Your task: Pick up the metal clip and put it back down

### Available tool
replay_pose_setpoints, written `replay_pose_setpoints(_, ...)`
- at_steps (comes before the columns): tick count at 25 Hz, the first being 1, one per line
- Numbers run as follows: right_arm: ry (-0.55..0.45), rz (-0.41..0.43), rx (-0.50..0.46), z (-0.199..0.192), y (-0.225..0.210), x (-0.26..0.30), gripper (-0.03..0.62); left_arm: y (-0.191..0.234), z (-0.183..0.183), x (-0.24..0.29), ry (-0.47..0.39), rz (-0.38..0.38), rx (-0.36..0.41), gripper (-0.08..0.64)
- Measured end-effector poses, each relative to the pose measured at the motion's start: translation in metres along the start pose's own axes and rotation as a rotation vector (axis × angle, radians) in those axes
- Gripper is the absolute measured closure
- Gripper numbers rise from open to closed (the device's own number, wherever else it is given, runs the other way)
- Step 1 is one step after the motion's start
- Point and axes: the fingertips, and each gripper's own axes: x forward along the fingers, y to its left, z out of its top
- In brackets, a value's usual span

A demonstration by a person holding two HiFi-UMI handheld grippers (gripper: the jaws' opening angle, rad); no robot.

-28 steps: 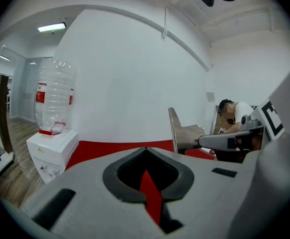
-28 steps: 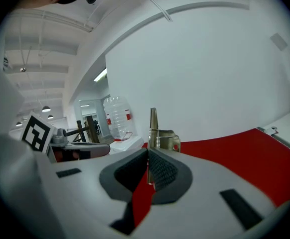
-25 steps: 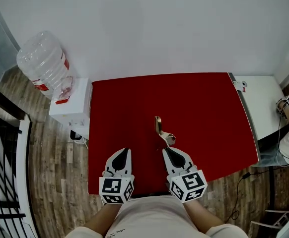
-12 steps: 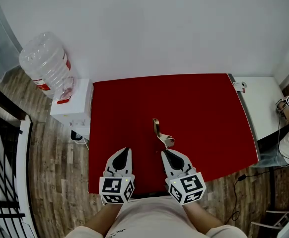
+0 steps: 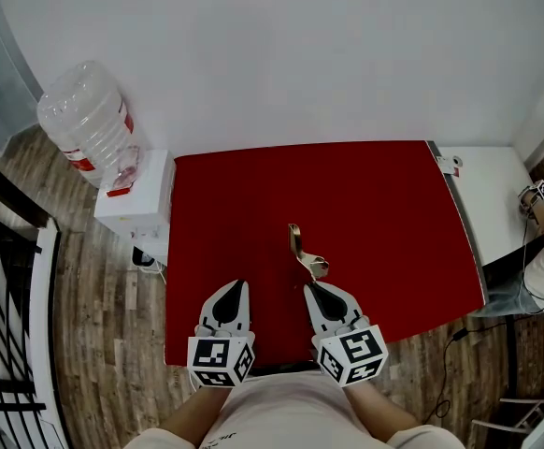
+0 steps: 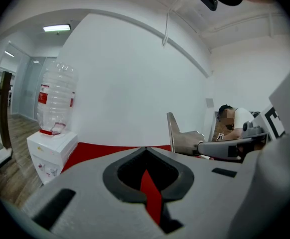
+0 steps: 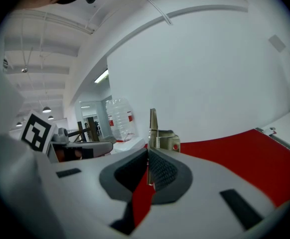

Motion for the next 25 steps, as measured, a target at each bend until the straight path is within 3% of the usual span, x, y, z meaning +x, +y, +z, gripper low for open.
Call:
replay_pose_setpoints(5, -0.002, 0.004, -0.002, 0.0011, 0.0002, -0.0017, 0.577, -0.0016, 0.0018, -0.0014, -0.004, 0.014, 0.037, 0.555)
replay_pose_setpoints(25, 0.001, 0.011, 0.008, 0.0009, -0.0019, -0.0001, 0.577, -0.0023, -0.0020, 0.0013, 0.013, 0.013, 0.022, 0.555)
